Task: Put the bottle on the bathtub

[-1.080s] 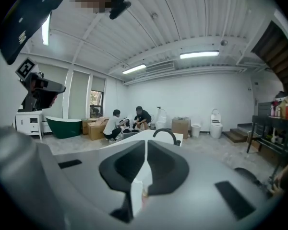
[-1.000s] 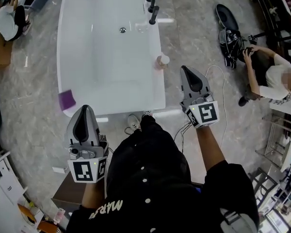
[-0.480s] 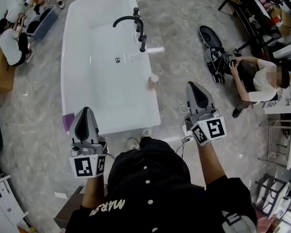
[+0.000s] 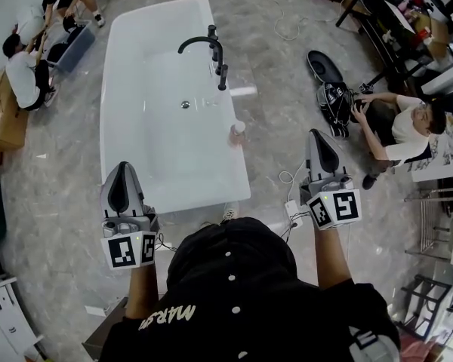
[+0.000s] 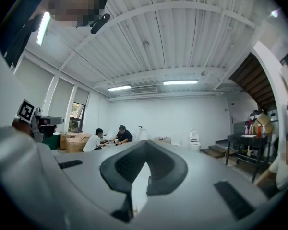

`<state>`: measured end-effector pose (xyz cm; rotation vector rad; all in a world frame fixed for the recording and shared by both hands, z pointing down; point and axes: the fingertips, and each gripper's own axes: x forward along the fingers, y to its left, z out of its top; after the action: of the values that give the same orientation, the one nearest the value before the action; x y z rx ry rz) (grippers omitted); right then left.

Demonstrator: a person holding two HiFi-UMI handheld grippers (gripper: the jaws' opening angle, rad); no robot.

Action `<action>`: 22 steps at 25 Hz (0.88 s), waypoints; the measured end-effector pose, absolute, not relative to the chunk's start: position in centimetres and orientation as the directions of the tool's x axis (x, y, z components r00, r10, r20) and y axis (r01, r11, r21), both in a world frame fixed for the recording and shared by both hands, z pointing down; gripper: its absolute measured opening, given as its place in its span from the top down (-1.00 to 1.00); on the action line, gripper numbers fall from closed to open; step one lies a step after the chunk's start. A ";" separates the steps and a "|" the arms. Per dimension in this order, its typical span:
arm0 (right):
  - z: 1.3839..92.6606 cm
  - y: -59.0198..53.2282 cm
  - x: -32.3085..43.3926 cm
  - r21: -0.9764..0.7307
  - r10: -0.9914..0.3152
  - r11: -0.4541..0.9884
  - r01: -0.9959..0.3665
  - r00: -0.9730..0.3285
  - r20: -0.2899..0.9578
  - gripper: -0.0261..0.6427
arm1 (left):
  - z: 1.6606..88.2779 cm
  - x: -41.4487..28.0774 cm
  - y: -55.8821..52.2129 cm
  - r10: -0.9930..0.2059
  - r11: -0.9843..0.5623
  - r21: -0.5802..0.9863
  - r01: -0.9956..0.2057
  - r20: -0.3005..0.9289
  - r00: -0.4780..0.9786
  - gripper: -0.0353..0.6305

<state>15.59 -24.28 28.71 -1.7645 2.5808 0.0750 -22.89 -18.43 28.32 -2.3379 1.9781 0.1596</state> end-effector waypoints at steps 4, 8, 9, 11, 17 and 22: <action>28.8 -23.9 16.5 0.056 -0.936 0.344 -0.937 -0.347 -0.056 0.92 | 28.4 -23.6 -18.0 -0.982 -0.143 0.019 -0.990 -0.126 0.139 0.86; 29.6 -23.8 17.2 0.061 -0.940 0.336 -0.940 -0.339 -0.045 0.92 | 29.0 -24.2 -17.3 -0.988 -0.115 0.020 -0.993 -0.109 0.112 0.86; 29.8 -23.8 17.3 0.059 -0.941 0.334 -0.941 -0.337 -0.041 0.92 | 29.1 -24.3 -17.3 -0.989 -0.111 0.019 -0.994 -0.105 0.108 0.86; 29.8 -23.9 17.5 0.054 -0.943 0.329 -0.943 -0.332 -0.039 0.92 | 29.1 -24.4 -17.4 -0.989 -0.109 0.015 -0.994 -0.101 0.107 0.86; 29.9 -23.9 17.1 0.050 -0.936 0.347 -0.937 -0.349 -0.046 0.92 | 29.2 -24.1 -17.3 -0.989 -0.110 0.002 -0.994 -0.101 0.109 0.86; 30.1 -23.8 16.6 0.042 -0.929 0.366 -0.930 -0.367 -0.046 0.92 | 29.2 -23.7 -16.9 -0.989 -0.113 0.003 -0.994 -0.100 0.112 0.86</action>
<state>16.57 -23.77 30.10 -1.7585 2.5839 0.0945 -23.67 -16.91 29.22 -2.2940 2.0484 0.1182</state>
